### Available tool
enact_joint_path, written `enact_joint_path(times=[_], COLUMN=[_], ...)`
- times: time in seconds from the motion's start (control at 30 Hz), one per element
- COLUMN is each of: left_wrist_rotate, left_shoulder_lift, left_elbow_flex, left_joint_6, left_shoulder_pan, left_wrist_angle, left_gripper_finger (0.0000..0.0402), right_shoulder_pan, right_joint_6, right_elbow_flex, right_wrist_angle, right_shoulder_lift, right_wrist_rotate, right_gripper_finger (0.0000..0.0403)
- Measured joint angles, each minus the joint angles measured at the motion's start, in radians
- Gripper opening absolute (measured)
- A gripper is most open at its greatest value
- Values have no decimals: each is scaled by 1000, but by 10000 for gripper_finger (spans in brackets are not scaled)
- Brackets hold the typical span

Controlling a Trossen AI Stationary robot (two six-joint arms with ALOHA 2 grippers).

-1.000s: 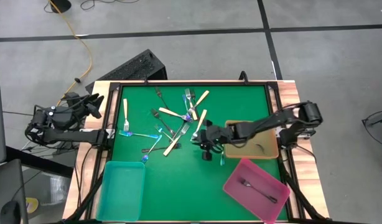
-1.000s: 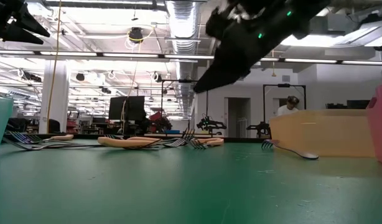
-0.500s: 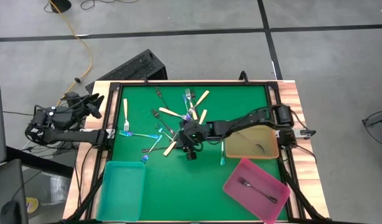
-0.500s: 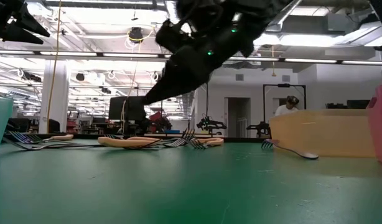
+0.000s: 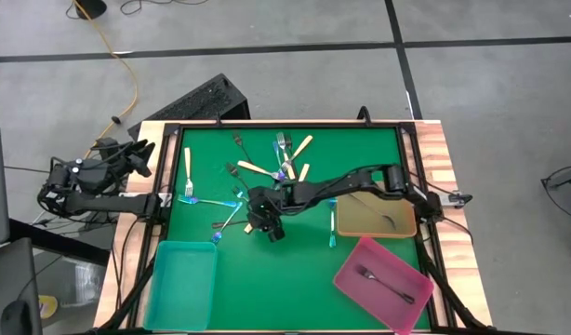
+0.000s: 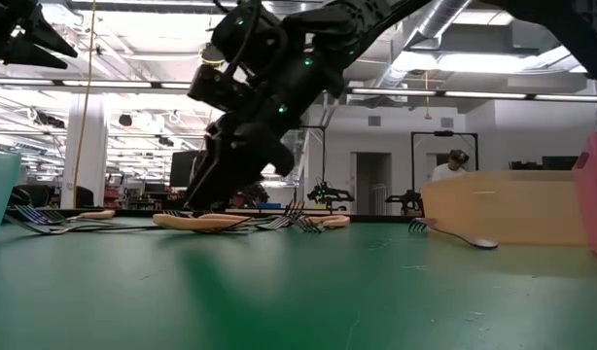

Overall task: Sort silverware by color (type)
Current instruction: Put the yellow fork into the blue bin

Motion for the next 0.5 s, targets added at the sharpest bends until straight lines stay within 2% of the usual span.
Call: enact_joint_path(times=[0.27,0.5], left_wrist_rotate=[6,7], left_shoulder_lift=[0,0], left_elbow_flex=[0,0], left_joint_6=[-9,-22], left_shoulder_pan=[0,0], left_wrist_angle=[0,-1], left_gripper_finger=[158,158], right_shoulder_pan=[-8,-41], right_joint_6=[-27,-27], right_elbow_flex=[7,4], right_wrist_angle=[-14,-11], right_shoulder_lift=[11,18], right_wrist_rotate=[-30,-119], right_gripper_finger=[187,186])
